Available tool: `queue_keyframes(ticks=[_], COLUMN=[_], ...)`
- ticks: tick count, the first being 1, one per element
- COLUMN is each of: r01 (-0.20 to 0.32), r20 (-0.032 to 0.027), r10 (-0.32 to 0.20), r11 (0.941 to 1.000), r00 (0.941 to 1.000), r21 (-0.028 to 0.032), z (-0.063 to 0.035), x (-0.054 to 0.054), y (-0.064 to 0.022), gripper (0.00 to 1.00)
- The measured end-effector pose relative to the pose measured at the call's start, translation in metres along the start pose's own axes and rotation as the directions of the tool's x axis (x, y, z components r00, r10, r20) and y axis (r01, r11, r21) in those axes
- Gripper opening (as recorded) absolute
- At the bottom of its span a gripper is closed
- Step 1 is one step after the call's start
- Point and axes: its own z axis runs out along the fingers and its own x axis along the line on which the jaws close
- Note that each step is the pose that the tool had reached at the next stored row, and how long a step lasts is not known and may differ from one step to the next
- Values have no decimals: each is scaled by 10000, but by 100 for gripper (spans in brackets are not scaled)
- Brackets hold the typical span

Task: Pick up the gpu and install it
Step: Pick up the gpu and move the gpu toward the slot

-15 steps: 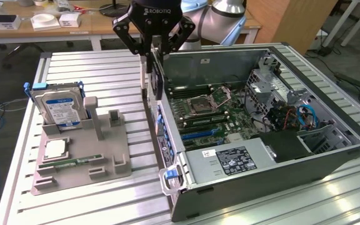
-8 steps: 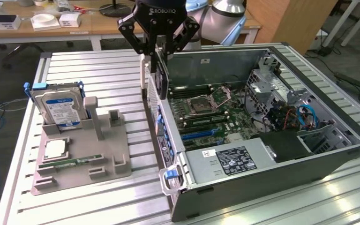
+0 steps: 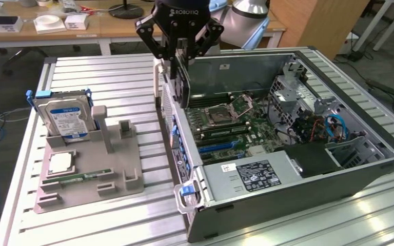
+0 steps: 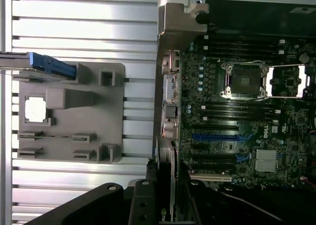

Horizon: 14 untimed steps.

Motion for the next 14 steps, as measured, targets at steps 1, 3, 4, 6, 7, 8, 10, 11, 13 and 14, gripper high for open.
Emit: queue_keyframes(ticks=[1, 3, 4, 6, 7, 8, 10, 11, 13, 14], r01=[0, 1, 0, 1, 1, 0, 0, 0, 1, 0], r20=[0, 0, -1, -1, -1, -1, -1, 0, 0, -1], r10=[0, -1, 0, -1, -1, 0, 0, 0, -1, 0], r11=[10000, 10000, 10000, 10000, 10000, 10000, 10000, 10000, 10000, 10000], r00=[10000, 10000, 10000, 10000, 10000, 10000, 10000, 10000, 10000, 10000], r21=[1, 0, 1, 0, 0, 1, 1, 0, 0, 0], z=[0, 0, -1, -1, 0, -1, -1, 0, 0, -1], x=[-11, -32, -42, -73, -83, -94, -115, -125, -144, -154], y=[0, -1, -1, -2, -2, -2, -2, -2, -3, -3], gripper=[26, 26, 26, 26, 26, 26, 26, 26, 26, 26])
